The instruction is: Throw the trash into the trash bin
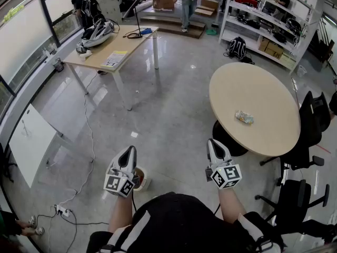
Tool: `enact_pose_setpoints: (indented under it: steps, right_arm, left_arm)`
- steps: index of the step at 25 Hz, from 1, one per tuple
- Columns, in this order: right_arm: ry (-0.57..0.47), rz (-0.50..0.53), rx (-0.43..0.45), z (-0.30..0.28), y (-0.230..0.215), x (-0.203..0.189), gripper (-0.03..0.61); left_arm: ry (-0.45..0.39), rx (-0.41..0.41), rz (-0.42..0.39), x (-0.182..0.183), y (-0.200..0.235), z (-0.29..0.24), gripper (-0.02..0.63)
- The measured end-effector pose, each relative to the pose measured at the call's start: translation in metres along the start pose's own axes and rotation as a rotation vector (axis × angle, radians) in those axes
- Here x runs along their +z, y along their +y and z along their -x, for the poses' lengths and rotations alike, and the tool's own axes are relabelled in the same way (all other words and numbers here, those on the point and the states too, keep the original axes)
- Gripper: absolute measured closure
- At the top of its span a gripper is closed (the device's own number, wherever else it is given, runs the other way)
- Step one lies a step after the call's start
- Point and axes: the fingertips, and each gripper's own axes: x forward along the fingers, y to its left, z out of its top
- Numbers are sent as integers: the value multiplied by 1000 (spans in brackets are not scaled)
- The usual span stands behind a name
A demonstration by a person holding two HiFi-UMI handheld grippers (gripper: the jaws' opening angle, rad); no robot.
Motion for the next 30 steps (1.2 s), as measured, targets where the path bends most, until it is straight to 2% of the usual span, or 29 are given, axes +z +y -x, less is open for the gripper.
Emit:
enact_pose_setpoints:
  steps: [8, 15, 25, 30]
  right_arm:
    - [22, 8, -16, 8, -15, -1, 575]
    - [3, -6, -31, 24, -25, 5, 575]
    - [-50, -8, -150, 90, -72, 19, 574]
    - [-58, 8, -249, 139, -101, 24, 572]
  left_arm:
    - [17, 8, 26, -12, -7, -4, 614]
    - [29, -29, 25, -13, -24, -14, 614]
    - [47, -161, 45, -31, -94, -48, 614]
    - [56, -259, 55, -42, -139, -72, 614]
